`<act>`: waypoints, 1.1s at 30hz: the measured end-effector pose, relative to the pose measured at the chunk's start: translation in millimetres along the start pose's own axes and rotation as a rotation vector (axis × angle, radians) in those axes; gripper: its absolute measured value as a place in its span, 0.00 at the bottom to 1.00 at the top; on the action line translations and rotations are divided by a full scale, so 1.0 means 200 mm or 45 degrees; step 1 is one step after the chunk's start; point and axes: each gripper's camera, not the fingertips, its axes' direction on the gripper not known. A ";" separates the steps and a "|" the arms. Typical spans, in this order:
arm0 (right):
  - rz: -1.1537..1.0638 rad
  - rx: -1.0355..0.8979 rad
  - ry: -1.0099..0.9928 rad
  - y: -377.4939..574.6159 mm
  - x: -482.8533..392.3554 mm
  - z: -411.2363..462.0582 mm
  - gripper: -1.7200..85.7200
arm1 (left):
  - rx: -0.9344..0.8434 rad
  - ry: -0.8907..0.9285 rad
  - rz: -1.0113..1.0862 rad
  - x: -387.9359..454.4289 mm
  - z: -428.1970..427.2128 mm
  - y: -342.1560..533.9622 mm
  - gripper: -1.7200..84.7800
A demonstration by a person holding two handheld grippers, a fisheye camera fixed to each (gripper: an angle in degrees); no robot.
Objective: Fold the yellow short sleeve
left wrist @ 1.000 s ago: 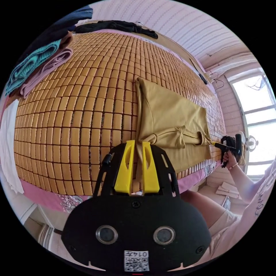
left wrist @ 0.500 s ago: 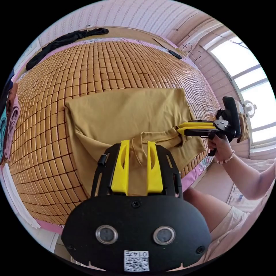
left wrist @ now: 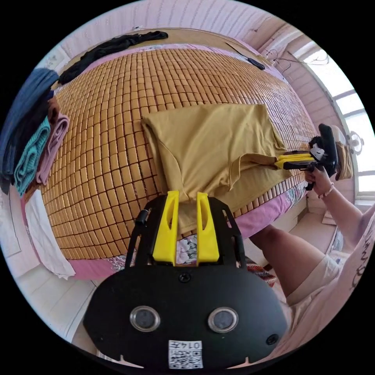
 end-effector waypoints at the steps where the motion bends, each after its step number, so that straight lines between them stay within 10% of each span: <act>1: -0.032 -0.034 0.015 0.00 -0.03 0.02 0.04 | -0.004 -0.050 0.055 0.06 0.00 -0.03 0.11; 9: -0.173 -0.189 0.170 0.02 -0.19 0.14 0.04 | -0.127 -0.155 -0.040 -0.09 0.08 0.13 0.11; 19: 0.102 -0.020 0.129 0.03 -0.24 0.06 0.04 | 0.003 0.329 0.154 0.32 0.34 0.04 0.10; 33: 0.103 -0.201 0.620 -0.16 -0.40 0.25 0.01 | -0.034 0.072 0.312 0.49 0.64 0.22 0.02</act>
